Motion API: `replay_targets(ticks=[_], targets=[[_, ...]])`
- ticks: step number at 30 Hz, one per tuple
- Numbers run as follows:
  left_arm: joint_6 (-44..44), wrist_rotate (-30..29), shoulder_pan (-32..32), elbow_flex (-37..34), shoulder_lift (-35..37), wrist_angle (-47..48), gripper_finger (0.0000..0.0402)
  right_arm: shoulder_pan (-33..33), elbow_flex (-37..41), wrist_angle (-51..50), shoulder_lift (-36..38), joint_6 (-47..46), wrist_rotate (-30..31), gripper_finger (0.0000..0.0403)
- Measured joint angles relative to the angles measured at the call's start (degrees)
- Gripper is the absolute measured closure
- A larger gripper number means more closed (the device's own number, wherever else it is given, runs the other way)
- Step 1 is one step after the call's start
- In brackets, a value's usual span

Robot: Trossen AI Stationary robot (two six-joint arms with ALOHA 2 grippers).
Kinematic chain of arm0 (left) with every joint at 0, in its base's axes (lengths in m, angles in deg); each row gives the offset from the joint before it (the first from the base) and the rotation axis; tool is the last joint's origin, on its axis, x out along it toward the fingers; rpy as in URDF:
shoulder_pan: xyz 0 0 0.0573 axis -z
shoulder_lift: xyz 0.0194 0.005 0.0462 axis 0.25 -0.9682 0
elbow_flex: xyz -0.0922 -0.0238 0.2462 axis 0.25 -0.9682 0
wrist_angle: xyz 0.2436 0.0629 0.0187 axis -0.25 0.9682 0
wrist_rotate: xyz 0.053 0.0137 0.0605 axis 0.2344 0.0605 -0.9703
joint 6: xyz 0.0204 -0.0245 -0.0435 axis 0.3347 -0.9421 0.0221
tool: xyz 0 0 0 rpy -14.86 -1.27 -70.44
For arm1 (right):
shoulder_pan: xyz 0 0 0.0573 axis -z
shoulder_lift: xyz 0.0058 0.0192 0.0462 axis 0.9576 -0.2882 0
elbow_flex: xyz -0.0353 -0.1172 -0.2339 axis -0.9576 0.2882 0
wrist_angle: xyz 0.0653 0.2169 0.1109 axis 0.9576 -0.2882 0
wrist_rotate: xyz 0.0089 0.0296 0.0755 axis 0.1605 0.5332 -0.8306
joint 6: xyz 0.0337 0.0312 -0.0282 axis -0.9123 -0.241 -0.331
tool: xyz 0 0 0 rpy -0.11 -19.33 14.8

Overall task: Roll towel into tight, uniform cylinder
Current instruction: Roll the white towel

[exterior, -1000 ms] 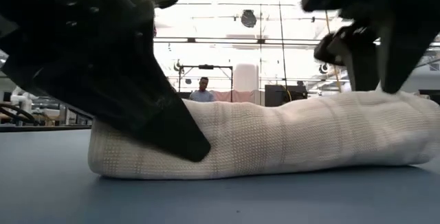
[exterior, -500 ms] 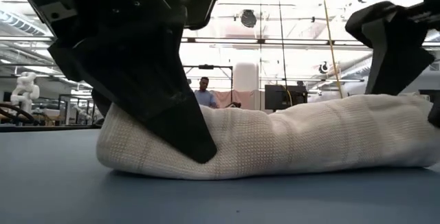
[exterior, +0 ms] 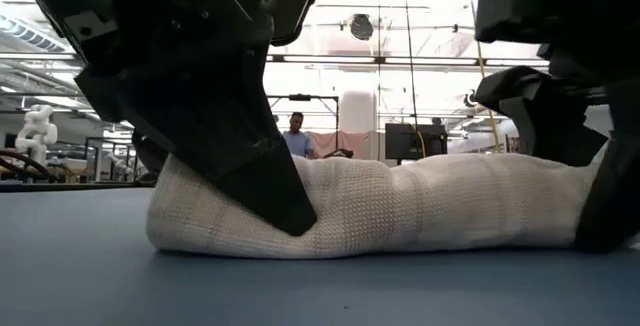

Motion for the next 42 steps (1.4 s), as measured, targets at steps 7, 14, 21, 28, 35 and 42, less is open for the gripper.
replay_targets(ticks=[7, 14, 21, 28, 35, 42], targets=[[-2.7, -6.3, 0.6, -0.3, 1.3, 4.1, 0.0298, 2.9, 0.1, -0.9, 1.1, 0.3, -7.7, 0.0277], [1.6, -6.8, 1.5, -0.4, 5.2, 5.6, 0.0224, 7.5, 0.1, -1.3, 1.1, 0.9, -19.7, 0.0331], [7.6, -12.7, 2.1, -0.3, 8.3, 3.2, 0.0164, 11.9, 0.2, -0.4, 1.1, 2.2, -28.9, 0.0342], [20.3, -16.0, 5.1, -0.3, 3.8, -7.5, 0.0157, 16.3, 0.3, 0.0, 1.0, 4.1, -34.5, 0.0343], [25.0, -19.6, 7.0, -0.2, -1.0, -9.0, 0.0156, 18.3, 0.4, 0.4, 0.9, 7.8, -38.1, 0.0343], [24.5, -19.8, 6.6, -0.2, -1.9, -8.9, 0.0176, 19.4, 0.4, 0.4, 0.8, 9.1, -40.3, 0.0343]])
